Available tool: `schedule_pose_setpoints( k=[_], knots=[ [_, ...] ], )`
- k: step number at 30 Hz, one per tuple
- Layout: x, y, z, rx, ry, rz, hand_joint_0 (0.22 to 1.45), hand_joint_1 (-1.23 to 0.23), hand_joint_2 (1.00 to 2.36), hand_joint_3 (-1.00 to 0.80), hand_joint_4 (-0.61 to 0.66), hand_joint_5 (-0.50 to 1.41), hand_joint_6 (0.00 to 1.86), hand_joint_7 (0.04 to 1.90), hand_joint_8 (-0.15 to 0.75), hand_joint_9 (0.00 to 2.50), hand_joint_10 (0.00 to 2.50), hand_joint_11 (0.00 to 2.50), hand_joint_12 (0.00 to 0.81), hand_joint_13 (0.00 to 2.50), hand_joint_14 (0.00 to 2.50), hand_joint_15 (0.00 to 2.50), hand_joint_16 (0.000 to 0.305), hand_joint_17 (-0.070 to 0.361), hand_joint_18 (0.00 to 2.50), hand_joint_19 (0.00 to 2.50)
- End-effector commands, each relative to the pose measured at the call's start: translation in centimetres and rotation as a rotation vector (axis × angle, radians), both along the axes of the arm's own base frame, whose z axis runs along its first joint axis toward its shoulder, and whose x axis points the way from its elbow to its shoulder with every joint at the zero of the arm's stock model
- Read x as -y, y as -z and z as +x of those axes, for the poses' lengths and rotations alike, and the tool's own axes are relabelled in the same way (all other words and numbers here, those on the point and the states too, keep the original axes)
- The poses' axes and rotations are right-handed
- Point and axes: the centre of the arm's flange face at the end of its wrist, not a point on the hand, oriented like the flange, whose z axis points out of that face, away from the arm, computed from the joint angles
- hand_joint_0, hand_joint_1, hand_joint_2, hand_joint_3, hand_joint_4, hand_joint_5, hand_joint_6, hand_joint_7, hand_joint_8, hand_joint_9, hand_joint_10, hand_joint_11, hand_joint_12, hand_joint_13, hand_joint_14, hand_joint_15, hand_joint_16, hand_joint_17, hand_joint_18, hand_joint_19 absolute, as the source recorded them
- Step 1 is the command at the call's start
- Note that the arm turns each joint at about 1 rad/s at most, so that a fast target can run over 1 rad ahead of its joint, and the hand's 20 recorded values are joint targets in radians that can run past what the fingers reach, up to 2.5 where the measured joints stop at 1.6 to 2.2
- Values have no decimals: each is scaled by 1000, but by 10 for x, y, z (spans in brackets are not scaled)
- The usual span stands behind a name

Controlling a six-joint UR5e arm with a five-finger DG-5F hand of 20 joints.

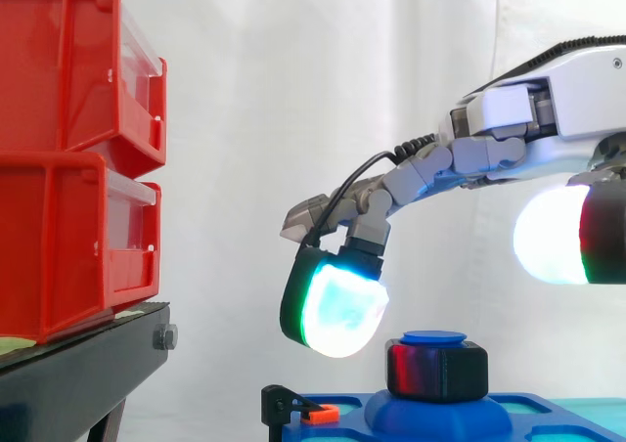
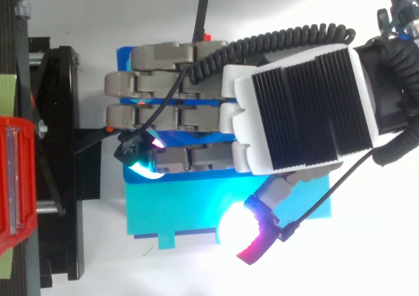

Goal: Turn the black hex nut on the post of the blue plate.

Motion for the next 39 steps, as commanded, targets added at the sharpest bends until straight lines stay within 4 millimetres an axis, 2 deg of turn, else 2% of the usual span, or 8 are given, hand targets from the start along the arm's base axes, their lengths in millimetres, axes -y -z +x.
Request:
schedule_pose_setpoints(
  k=[1, 15, 27, 28, 30, 31, 39],
  knots=[
    [-1, 2, -1, -8, -1, 0, 419, -142, 1000, -500, 133, -217, 501, 631, 207, 107, 0, 0, 371, 0, 1, 70, 56, 125, 0, 260],
    [18, 6, -10, -57, 10, 8, 429, -107, 1000, -500, 150, -206, 502, 671, 205, 109, 0, 0, 365, 0, 2, 68, 55, 123, 0, 262],
    [27, 4, -8, -23, 23, -10, 426, -140, 1000, -500, 155, -203, 502, 677, 208, 114, 0, 0, 367, 0, 1, 69, 54, 122, 0, 259],
    [29, 19, -4, -43, 23, -2, 426, -142, 1000, -500, 158, -204, 502, 682, 208, 115, 0, 0, 366, 0, 1, 64, 54, 122, 0, 266],
    [30, 19, -2, -44, 26, 11, 427, -144, 1000, -500, 159, -203, 502, 681, 208, 116, 0, 0, 367, 0, 0, 69, 54, 122, 0, 266],
    [32, 33, 2, -58, 24, 29, 427, -145, 1000, -500, 158, -203, 502, 683, 208, 117, 0, 0, 367, 0, 2, 65, 54, 121, 0, 264],
    [31, 29, 3, -76, 5, 24, 428, -147, 1000, -500, 163, -202, 502, 684, 207, 115, 0, 0, 367, 0, 2, 69, 54, 121, 0, 264]
  ],
)
